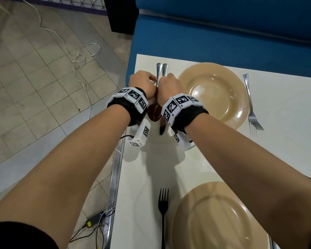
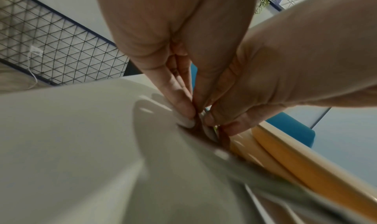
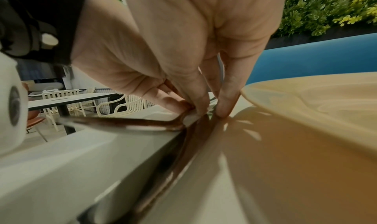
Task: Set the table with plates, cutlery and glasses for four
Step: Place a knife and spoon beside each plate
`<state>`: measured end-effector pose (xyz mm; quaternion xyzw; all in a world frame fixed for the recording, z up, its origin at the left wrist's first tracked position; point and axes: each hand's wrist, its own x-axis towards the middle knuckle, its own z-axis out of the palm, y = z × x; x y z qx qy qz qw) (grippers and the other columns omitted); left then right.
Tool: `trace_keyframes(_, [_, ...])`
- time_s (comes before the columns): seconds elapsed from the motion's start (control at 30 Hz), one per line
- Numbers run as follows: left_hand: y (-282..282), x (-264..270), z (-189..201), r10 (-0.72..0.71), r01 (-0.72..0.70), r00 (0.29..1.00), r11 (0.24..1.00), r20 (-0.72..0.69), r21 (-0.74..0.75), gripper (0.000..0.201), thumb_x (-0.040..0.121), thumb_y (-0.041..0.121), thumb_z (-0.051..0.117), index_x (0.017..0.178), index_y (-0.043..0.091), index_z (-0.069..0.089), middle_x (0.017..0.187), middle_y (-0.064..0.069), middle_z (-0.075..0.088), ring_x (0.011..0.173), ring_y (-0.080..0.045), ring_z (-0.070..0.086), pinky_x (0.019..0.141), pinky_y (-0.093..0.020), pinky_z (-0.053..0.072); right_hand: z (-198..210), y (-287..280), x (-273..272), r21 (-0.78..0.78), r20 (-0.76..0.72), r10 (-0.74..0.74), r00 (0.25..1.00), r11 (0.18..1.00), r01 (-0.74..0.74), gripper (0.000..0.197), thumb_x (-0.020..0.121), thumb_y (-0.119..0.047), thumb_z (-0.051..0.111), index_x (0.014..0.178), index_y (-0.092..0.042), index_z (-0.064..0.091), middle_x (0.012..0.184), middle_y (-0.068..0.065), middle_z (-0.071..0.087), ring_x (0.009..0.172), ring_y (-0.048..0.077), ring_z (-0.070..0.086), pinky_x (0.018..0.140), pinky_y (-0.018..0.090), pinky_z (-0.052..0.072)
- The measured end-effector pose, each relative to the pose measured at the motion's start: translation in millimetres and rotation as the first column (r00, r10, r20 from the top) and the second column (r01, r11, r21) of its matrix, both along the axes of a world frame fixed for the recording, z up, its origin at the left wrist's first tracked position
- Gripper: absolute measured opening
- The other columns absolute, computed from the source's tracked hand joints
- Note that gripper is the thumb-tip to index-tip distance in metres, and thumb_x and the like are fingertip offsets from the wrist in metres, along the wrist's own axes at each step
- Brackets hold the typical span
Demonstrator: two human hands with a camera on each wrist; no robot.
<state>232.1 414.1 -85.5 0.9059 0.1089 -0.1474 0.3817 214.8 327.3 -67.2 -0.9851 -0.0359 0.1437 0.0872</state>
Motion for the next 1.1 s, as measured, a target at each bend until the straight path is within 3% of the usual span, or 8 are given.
trace_keyframes(0.17, [-5, -4, 6, 0.011, -0.011, 1.0, 1.0, 0.006, 0.003, 0.034, 0.083, 0.008, 0.06, 0.113, 0.021, 0.067, 0.109, -0.005, 0.069, 0.097, -0.019, 0.065, 0.073, -0.021, 0.044, 9, -8, -2, 0.041, 0.05, -0.013, 0.999, 0.999, 0.011, 0.027, 0.094, -0.01, 0.045, 0.117, -0.002, 0.056, 0.124, 0.016, 0.051, 0.11, 0.029, 0.057, 0.085, 0.03, 0.044])
trace_keyframes(0.3, [-18, -14, 18, 0.094, -0.091, 0.993, 0.995, 0.077, -0.043, 0.032, 0.083, 0.009, 0.056, 0.11, 0.022, 0.067, 0.1, -0.002, 0.071, 0.09, -0.017, 0.066, 0.076, -0.021, 0.048, 27, -35, -11, 0.191, 0.122, -0.089, 0.988, 0.979, 0.065, 0.031, 0.09, -0.009, 0.051, 0.121, -0.006, 0.056, 0.124, 0.013, 0.054, 0.116, 0.027, 0.053, 0.092, 0.03, 0.041])
trace_keyframes(0.4, [-43, -26, 35, 0.147, -0.126, 0.975, 0.984, 0.169, -0.127, 0.029, 0.083, 0.011, 0.055, 0.108, 0.02, 0.066, 0.092, 0.005, 0.068, 0.087, -0.016, 0.065, 0.085, -0.023, 0.051, 42, -73, -24, 0.291, 0.161, -0.231, 0.96, 0.94, 0.178, 0.035, 0.089, -0.018, 0.053, 0.122, -0.01, 0.058, 0.127, 0.008, 0.056, 0.118, 0.024, 0.052, 0.097, 0.028, 0.04])
trace_keyframes(0.5, [-84, -40, 56, 0.169, -0.111, 0.965, 0.957, 0.201, -0.269, 0.026, 0.08, 0.015, 0.057, 0.105, 0.021, 0.064, 0.078, 0.013, 0.061, 0.089, -0.02, 0.067, 0.085, -0.033, 0.055, 52, -127, -38, 0.407, 0.123, -0.4, 0.908, 0.855, 0.321, 0.039, 0.087, -0.025, 0.056, 0.124, -0.014, 0.058, 0.129, 0.005, 0.056, 0.115, 0.021, 0.055, 0.097, 0.028, 0.042])
trace_keyframes(0.63, [-175, -66, 79, 0.119, -0.039, 0.969, 0.939, 0.216, -0.343, 0.028, 0.081, 0.021, 0.06, 0.109, 0.024, 0.061, 0.08, 0.013, 0.06, 0.086, -0.016, 0.065, 0.082, -0.034, 0.057, 65, -230, -74, 0.482, 0.128, -0.543, 0.83, 0.765, 0.426, 0.045, 0.086, -0.034, 0.058, 0.125, -0.012, 0.056, 0.126, 0.008, 0.058, 0.118, 0.023, 0.053, 0.099, 0.03, 0.039])
trace_keyframes(0.77, [-292, -99, 87, -0.025, 0.095, 0.973, 0.948, 0.228, -0.305, 0.037, 0.085, 0.027, 0.062, 0.12, 0.021, 0.055, 0.104, 0.004, 0.063, 0.084, -0.015, 0.062, 0.074, -0.025, 0.05, 71, -354, -117, 0.516, 0.095, -0.639, 0.763, 0.687, 0.512, 0.05, 0.085, -0.038, 0.06, 0.128, -0.012, 0.052, 0.128, 0.007, 0.057, 0.119, 0.022, 0.053, 0.099, 0.031, 0.04])
trace_keyframes(0.9, [-416, -133, 85, -0.146, 0.207, 0.967, 0.929, 0.21, -0.306, 0.046, 0.084, 0.033, 0.065, 0.126, 0.022, 0.05, 0.11, 0.006, 0.055, 0.096, -0.014, 0.056, 0.082, -0.027, 0.047, 70, -484, -158, 0.515, 0.074, -0.705, 0.706, 0.633, 0.578, 0.058, 0.082, -0.037, 0.064, 0.132, -0.012, 0.048, 0.13, 0.008, 0.056, 0.119, 0.024, 0.053, 0.099, 0.032, 0.04])
trace_keyframes(1.1, [-571, -166, 87, -0.361, 0.396, 0.918, 0.862, 0.167, -0.317, 0.056, 0.082, 0.035, 0.068, 0.131, 0.024, 0.043, 0.117, 0.006, 0.051, 0.103, -0.014, 0.053, 0.085, -0.026, 0.044, 68, -649, -224, 0.514, 0.026, -0.866, 0.499, 0.44, 0.737, 0.065, 0.081, -0.036, 0.066, 0.136, -0.011, 0.043, 0.135, 0.011, 0.048, 0.123, 0.025, 0.049, 0.103, 0.033, 0.037])
